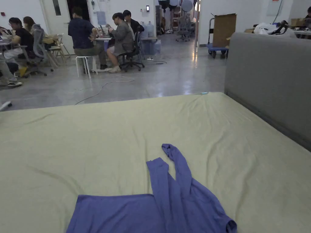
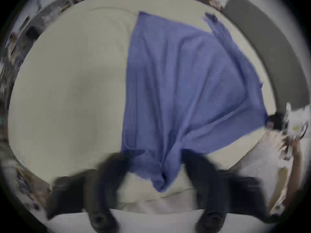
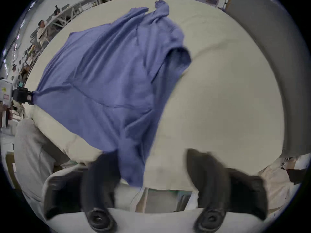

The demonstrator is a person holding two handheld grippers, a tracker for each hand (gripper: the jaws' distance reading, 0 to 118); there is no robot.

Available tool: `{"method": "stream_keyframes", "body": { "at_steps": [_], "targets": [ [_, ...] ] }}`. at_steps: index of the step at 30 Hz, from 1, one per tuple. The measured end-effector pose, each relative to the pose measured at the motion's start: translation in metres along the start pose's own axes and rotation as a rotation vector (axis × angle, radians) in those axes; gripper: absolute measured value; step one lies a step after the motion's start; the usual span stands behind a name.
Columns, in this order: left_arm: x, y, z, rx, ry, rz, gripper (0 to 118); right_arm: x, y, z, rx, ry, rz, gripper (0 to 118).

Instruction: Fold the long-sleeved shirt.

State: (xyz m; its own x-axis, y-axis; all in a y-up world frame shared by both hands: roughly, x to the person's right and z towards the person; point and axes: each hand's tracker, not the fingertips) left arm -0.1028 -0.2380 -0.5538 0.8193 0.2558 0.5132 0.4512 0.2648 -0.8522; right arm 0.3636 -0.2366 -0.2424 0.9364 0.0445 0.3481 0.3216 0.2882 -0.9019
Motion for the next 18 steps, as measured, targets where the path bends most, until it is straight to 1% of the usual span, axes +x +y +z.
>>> {"method": "stream_keyframes", "body": {
  "at_steps": [1,2,3,4,5,6,7,8,9,10,11,12,13,15,16,17,18],
  "targets": [
    [0.0,-0.002,0.015,0.074,-0.046,0.035,118,0.002,0.001,0.019,0.068,-0.003,-0.003,91],
    [0.001,-0.004,0.032,0.153,-0.099,0.069,114,0.004,0.001,0.039,0.145,0.003,-0.008,91],
    [0.0,-0.008,0.047,0.223,-0.114,0.11,114,0.005,0.001,0.058,0.203,0.002,-0.028,91],
    [0.002,-0.011,0.055,0.269,-0.143,0.138,115,0.006,0.003,0.071,0.239,0.004,-0.053,91],
    [0.005,-0.014,0.06,0.284,-0.164,0.159,113,0.007,0.006,0.08,0.275,0.016,-0.075,91],
    [0.008,-0.017,0.06,0.27,-0.179,0.161,103,0.007,0.011,0.084,0.296,0.032,-0.106,89],
    [0.016,-0.011,0.063,0.254,-0.151,0.136,70,0.006,0.015,0.083,0.292,0.071,-0.138,73],
    [0.024,-0.01,0.06,0.242,-0.068,0.089,0,0.004,0.019,0.08,0.274,0.104,-0.167,10],
    [0.032,-0.01,0.055,0.252,0.058,0.04,0,-0.001,0.029,0.073,0.237,0.13,-0.187,0],
    [0.033,-0.012,0.049,0.298,0.109,0.055,0,-0.007,0.04,0.059,0.223,0.137,-0.19,0],
    [0.032,-0.011,0.045,0.269,0.107,0.062,0,-0.016,0.048,0.054,0.245,0.122,-0.176,0],
    [0.031,-0.008,0.042,0.256,0.038,0.073,0,-0.027,0.067,0.046,0.254,0.138,-0.126,0],
    [0.029,-0.005,0.04,0.251,-0.001,0.092,0,-0.036,0.087,0.04,0.252,0.143,-0.087,0],
    [0.035,0.006,0.042,0.25,0.043,0.082,0,-0.055,0.144,0.024,0.28,0.149,-0.053,0],
    [0.036,0.01,0.042,0.243,0.073,0.051,0,-0.063,0.171,0.019,0.306,0.157,-0.037,0],
    [0.038,0.014,0.041,0.249,0.092,0.036,0,-0.073,0.207,0.009,0.342,0.157,-0.01,8],
    [0.038,0.018,0.041,0.252,0.087,0.041,0,-0.075,0.246,-0.005,0.358,0.141,-0.011,43]
  ]
}}
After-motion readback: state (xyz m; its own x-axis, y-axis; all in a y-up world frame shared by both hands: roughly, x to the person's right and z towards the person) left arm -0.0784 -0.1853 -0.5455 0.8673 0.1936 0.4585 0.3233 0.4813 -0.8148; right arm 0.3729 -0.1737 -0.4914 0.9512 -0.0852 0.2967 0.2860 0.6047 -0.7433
